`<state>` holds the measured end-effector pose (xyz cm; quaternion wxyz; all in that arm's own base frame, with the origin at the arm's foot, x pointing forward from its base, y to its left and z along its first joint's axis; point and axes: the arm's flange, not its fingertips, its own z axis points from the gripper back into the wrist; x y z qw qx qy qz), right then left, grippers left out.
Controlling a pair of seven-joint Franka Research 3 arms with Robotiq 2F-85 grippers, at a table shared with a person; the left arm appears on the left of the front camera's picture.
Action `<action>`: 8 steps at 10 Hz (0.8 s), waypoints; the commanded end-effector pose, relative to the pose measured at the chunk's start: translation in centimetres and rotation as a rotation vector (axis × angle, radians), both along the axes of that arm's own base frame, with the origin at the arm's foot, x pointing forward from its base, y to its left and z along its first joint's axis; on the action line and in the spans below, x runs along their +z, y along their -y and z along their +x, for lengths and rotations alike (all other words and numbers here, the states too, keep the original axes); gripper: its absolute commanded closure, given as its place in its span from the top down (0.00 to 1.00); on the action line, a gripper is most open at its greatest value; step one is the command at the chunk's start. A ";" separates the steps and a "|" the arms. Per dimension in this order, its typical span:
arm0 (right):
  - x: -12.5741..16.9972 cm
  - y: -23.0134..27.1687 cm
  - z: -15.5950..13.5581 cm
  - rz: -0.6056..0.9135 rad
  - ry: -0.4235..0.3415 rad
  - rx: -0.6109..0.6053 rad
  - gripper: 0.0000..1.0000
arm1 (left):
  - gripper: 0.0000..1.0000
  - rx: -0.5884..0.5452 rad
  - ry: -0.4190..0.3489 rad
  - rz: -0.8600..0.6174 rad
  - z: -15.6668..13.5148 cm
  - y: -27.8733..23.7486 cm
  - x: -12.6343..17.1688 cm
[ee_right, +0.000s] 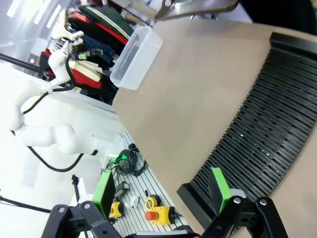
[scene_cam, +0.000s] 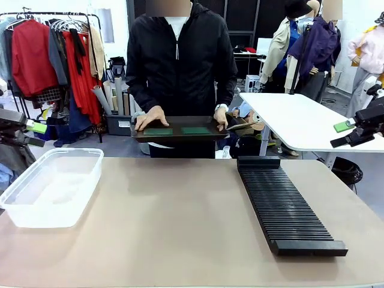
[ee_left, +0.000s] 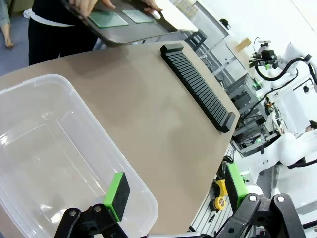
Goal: Sort PCBs into racks and boxes based on the side picked up.
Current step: Pick up the Blank PCB handed by the Human.
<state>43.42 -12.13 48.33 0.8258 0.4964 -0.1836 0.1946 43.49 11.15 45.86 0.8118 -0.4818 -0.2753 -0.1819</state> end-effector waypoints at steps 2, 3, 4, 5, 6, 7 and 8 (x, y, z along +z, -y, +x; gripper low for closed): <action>0.0 0.1 -0.1 0.004 -0.011 -0.013 1.00 | 1.00 0.001 -0.001 -0.002 -0.1 0.0 0.0; 0.0 0.1 -0.1 0.004 -0.011 -0.013 1.00 | 1.00 0.001 -0.001 -0.002 -0.1 0.0 0.0; 0.0 0.1 -0.1 0.004 -0.011 -0.013 1.00 | 1.00 0.001 -0.001 -0.002 -0.1 0.0 0.0; 0.0 0.1 -0.1 0.004 -0.011 -0.013 1.00 | 1.00 0.001 -0.001 -0.002 -0.1 0.0 0.0; 0.0 0.1 -0.1 0.004 -0.011 -0.013 1.00 | 1.00 0.001 -0.001 -0.002 -0.1 0.0 0.0; 0.0 0.1 -0.1 0.004 -0.011 -0.013 1.00 | 1.00 0.001 -0.001 -0.002 -0.1 0.0 0.0; 0.0 0.1 -0.1 0.004 -0.011 -0.013 1.00 | 1.00 0.001 -0.001 -0.002 -0.1 0.0 0.0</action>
